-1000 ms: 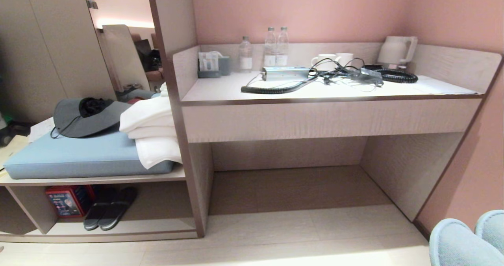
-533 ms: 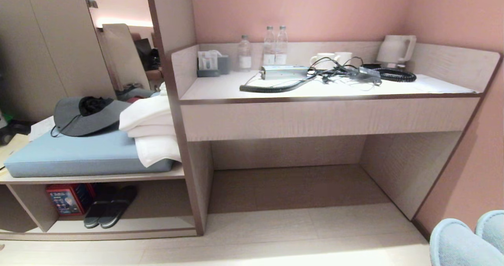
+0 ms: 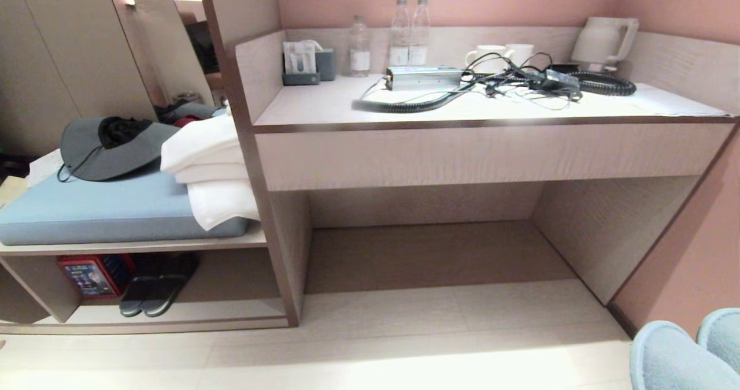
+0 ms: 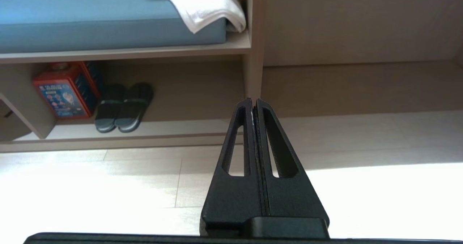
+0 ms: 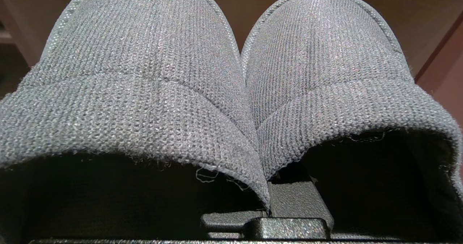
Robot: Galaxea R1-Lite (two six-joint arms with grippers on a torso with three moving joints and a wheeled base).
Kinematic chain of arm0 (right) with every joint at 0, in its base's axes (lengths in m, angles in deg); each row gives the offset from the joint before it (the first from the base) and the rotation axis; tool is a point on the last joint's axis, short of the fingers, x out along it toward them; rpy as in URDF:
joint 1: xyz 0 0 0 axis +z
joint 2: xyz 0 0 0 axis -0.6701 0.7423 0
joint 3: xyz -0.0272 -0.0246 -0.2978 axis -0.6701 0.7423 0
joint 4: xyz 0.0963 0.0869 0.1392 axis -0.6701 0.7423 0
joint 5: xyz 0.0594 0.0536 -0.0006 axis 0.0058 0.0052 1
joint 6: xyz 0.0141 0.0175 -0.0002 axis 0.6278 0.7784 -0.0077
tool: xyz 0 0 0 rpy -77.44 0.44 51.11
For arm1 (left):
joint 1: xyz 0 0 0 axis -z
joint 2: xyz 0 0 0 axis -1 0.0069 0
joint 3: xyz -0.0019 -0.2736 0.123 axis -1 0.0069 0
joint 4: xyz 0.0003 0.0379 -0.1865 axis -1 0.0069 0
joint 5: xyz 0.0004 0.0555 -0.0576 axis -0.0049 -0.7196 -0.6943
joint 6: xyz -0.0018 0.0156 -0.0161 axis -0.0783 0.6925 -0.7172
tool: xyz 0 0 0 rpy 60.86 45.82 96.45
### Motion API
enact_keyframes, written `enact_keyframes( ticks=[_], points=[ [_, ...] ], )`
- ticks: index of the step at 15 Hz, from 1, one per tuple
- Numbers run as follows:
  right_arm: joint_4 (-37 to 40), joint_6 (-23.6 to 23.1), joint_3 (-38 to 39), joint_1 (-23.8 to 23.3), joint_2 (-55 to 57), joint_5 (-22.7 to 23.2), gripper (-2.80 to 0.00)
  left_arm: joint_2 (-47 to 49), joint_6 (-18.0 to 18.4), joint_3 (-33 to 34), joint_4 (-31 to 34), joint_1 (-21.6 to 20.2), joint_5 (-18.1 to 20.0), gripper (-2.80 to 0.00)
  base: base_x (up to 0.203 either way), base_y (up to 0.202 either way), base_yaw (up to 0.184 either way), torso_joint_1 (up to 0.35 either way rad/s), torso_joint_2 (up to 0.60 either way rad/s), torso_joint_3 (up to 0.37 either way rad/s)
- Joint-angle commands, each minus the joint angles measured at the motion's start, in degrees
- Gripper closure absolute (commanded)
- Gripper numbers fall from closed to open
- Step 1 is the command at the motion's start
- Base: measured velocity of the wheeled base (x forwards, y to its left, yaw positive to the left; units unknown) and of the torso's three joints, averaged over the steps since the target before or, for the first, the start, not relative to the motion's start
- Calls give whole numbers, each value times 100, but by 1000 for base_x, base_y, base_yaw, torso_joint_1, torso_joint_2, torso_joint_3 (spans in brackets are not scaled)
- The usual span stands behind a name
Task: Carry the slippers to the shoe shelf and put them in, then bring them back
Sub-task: Place the slippers on the floor
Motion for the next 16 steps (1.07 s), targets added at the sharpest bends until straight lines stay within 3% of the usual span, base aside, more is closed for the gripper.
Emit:
enact_keyframes(
  ticks=[1,16],
  points=[
    [2,-5,0,0,-1,2,0,-2,-3,0,1,2,-1,0,0,0,0,-2,-2,-199],
    [2,-5,0,0,-1,2,0,-2,-2,0,1,-5,-1,0,0,0,0,3,3,-198]
  ],
)
